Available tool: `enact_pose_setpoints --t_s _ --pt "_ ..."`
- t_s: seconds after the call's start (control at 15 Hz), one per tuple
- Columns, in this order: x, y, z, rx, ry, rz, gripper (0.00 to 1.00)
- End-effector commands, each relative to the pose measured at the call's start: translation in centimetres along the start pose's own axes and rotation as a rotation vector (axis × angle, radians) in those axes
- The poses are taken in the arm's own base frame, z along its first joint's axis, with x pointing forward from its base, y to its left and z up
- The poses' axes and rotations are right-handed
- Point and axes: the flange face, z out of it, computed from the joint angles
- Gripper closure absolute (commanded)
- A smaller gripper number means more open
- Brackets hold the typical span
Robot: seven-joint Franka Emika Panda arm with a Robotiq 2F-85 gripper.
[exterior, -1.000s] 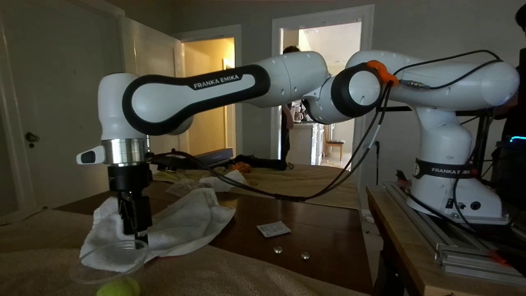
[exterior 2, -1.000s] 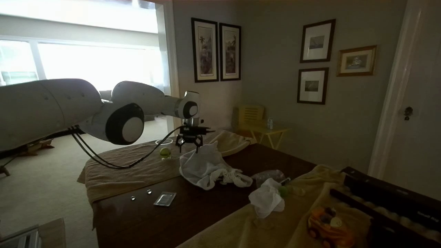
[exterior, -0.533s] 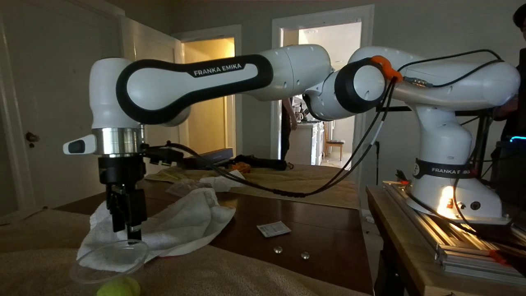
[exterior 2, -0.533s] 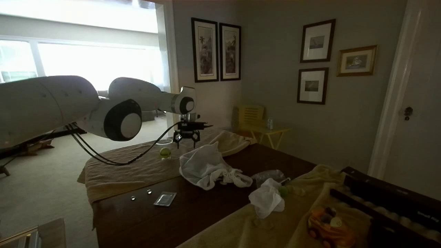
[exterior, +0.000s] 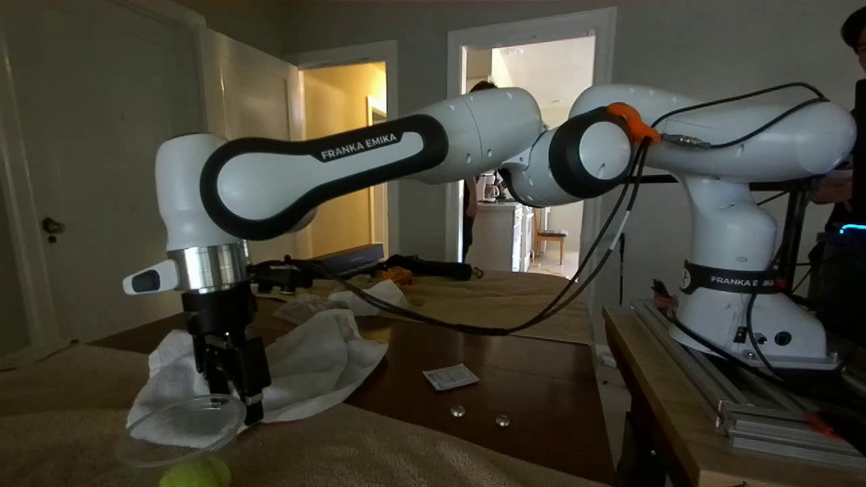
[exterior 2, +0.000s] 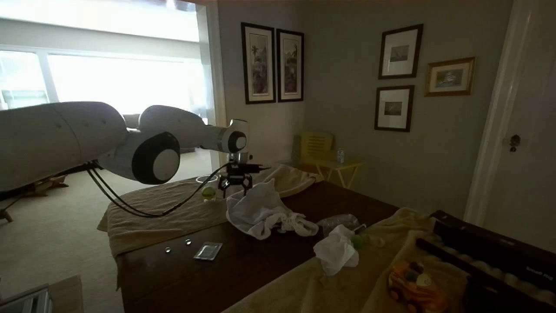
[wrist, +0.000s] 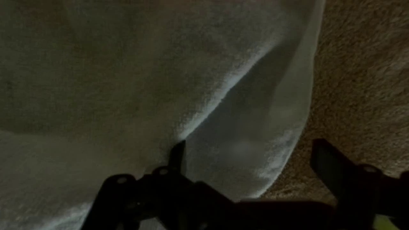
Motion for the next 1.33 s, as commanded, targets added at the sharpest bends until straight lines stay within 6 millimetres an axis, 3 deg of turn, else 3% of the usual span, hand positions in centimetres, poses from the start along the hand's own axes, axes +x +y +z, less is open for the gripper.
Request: enact_pose_setpoints --t_s 0.0,0.2,0.4,0.6,1.07,1.27 --pt "-0.3 0.1 1.2 -0.022 -0.031 -0.072 0.0" --pt "-0.4 0.6 0.8 -0.023 -0.01 -0.056 0.0" --pt "-0.9 2.4 -3.1 -0.051 0.074 0.077 0.0" --pt "-0.2 2.4 -5.1 -0.105 0.101 0.197 0.0" --pt "1.6 -0.3 -4.7 -0.108 0.056 0.426 0.0" --pt "1.8 -0.3 -4.6 -0.099 0.082 0.404 0.0"
